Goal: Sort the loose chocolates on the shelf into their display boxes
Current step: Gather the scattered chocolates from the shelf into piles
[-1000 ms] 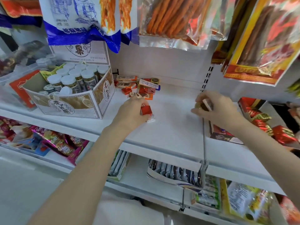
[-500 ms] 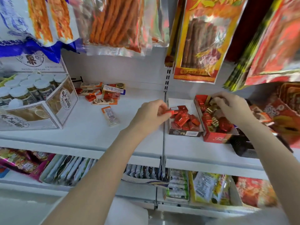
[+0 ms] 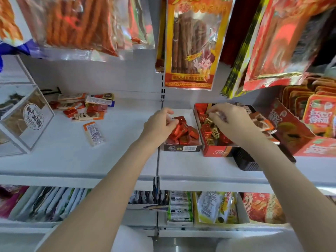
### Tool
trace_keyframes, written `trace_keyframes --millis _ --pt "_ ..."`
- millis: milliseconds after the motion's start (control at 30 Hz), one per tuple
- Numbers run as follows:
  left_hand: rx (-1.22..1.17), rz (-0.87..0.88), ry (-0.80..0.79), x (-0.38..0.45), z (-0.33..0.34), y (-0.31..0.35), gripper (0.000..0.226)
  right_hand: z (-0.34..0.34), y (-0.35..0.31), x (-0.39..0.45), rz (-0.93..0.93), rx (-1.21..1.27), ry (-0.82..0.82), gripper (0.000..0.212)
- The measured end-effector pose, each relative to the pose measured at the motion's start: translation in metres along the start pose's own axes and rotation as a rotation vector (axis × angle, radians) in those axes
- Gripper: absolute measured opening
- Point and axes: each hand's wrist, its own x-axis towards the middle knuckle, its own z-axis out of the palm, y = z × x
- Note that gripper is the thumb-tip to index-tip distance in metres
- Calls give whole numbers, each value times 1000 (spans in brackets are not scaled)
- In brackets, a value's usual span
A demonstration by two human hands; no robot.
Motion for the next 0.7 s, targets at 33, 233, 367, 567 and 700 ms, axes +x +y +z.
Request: trace_keyframes --millis 33,233,367,567,700 --pt "-1 8 32 0 -1 -1 30 0 -5 -1 2 41 7 23" --pt "119 6 146 -6 -22 -27 27 3 -29 4 492 955 -237 31" --pt "378 -72 195 -20 -44 -53 33 14 -45 6 372 970 -337 33" --pt "522 -338 -9 -46 -84 -110 40 51 -90 21 300 939 -289 15" --pt "347 -236 49 -55 -107 -125 11 82 -126 43 170 810 -285 16"
